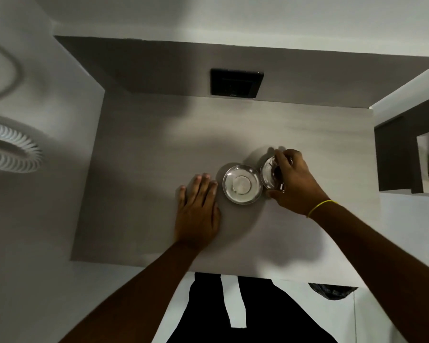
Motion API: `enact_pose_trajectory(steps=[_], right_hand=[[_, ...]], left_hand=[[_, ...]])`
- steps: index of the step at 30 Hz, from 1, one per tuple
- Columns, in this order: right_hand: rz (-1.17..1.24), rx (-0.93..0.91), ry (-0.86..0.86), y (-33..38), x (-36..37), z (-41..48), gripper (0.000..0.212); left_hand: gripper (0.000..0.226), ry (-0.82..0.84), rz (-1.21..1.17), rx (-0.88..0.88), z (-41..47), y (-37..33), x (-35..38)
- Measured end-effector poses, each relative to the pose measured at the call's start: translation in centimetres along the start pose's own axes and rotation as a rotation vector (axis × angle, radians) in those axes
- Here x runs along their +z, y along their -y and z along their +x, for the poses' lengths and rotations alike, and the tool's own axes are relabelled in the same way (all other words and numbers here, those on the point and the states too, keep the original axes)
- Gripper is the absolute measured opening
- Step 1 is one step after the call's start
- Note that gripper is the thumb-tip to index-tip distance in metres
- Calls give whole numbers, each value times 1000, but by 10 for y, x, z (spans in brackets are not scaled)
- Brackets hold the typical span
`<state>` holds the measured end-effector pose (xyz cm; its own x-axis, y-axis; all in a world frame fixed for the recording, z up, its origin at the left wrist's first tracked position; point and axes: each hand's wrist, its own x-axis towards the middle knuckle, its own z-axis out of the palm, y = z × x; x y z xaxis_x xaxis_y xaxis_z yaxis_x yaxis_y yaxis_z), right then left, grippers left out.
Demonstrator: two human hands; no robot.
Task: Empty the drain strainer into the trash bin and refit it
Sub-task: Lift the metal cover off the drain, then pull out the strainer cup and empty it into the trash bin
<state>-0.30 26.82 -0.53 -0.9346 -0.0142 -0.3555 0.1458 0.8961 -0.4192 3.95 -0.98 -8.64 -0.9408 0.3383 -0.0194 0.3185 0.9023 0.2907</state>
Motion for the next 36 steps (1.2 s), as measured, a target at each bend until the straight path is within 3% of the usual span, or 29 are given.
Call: enact_pose_trajectory(steps=[15,17,21,25,31,33,36], right_hand=[[-142,60,-61,2,29,-6,94],[-42,127,-198,10,35,-18,84],[312,314,-483,45,64,-47,37],[580,593,-421,79,86,-38,18],[784,669,-458,69,78,-30,17],[908,635,-448,53,70,-44,16],[947,631,-502,12,59,-83,20]], left_hand=[[55,-49,5,1,-1,-2,0],[56,-48,-1,4,0,-1,1],[57,-35,11,5,1,1,3],[59,6,4,18,1,2,1],[56,43,-149,-30,-4,-2,-5],[50,89,-146,76,-17,-10,-4],[49,244,-81,539,-42,-44,4]])
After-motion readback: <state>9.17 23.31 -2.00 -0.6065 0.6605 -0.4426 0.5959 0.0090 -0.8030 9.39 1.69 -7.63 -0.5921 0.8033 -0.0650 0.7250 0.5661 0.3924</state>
